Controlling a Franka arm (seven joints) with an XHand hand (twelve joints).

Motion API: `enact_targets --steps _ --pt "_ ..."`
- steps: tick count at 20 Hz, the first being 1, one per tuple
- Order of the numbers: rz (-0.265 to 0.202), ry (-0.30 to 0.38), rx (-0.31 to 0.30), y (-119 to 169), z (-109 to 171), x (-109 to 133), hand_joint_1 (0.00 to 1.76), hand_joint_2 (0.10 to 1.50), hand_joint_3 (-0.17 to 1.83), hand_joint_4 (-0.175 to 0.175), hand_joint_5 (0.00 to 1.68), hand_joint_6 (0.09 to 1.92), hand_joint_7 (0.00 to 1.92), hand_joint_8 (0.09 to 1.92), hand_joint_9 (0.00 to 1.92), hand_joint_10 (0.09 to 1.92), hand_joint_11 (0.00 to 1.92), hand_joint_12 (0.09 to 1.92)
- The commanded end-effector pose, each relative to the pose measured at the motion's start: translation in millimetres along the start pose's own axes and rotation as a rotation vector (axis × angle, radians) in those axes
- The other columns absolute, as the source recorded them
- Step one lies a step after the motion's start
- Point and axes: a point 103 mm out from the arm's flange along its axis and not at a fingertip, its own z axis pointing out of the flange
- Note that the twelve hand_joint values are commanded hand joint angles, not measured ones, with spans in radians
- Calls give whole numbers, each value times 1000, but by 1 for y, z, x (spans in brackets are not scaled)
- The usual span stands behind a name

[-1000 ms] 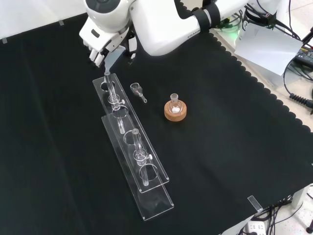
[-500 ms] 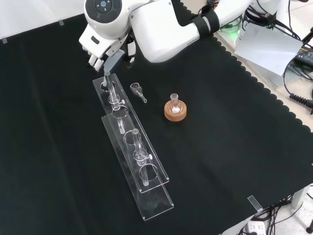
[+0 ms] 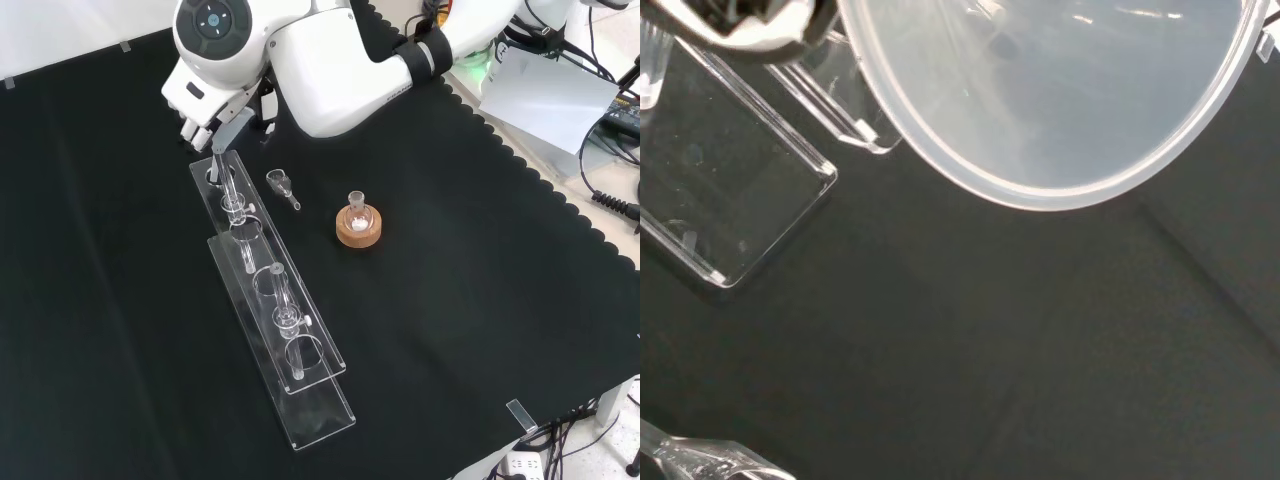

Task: Put the funnel back on the funnel stand.

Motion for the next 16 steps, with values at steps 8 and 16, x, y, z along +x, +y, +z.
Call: enact_targets --steps 8,16 --pt "-14 -10 15 9 14 0 943 631 658 -93 826 804 837 704 1444 133 1220 810" --pt "-22 -4 9 12 12 5 943 631 659 -92 826 805 837 703 1446 130 1218 810"
